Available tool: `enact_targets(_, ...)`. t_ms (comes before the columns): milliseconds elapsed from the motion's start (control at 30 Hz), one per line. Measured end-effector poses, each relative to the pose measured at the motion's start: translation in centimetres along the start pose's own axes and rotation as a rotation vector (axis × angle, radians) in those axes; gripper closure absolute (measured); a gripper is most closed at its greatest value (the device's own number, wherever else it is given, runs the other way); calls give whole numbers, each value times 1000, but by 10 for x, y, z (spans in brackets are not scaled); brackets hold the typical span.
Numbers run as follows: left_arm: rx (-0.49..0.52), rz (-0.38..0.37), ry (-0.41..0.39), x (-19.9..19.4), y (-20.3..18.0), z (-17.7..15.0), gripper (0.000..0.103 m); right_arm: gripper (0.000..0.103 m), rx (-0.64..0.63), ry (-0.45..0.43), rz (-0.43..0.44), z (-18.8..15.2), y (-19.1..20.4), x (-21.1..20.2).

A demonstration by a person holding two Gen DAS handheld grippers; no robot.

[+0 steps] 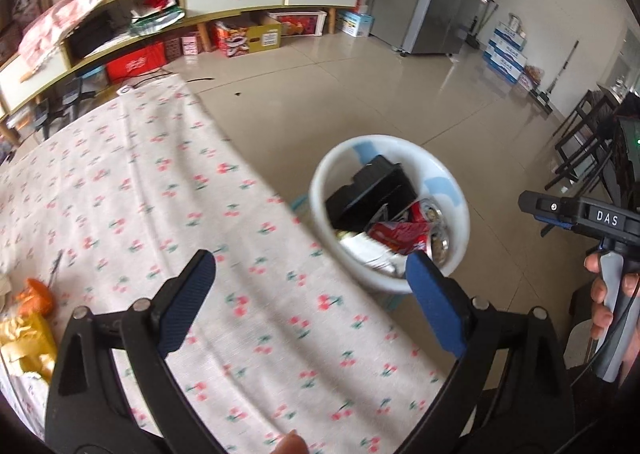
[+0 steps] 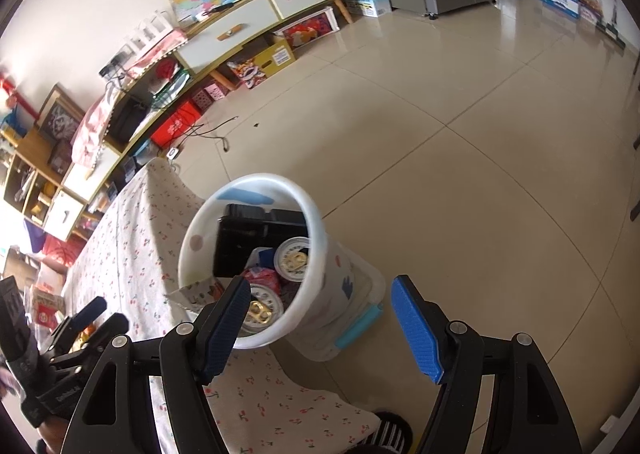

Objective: Collect trash
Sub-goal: 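Open the left tool over the bucket to drop the pecan bag, then move the right tool back over the table to the yellow snack bag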

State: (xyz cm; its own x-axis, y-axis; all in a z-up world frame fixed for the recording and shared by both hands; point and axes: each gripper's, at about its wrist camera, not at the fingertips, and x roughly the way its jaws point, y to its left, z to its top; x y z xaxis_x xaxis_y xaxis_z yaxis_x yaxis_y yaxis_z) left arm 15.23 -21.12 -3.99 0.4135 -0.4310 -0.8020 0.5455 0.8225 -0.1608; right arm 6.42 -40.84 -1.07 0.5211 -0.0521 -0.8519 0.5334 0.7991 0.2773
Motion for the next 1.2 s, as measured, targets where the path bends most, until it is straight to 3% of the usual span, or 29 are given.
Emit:
enact_targets(600,-147,164,4,-70,117,-61,7,24,-159,30,22,-16,90,11)
enact_targets(967,-227,267,19,-111,187,-97,7,24,-319,56,48,-36,184,28)
enact_targets(1200,-363,334,37,-127,232,-123,7,24,-444,99,55,-62,242,47)
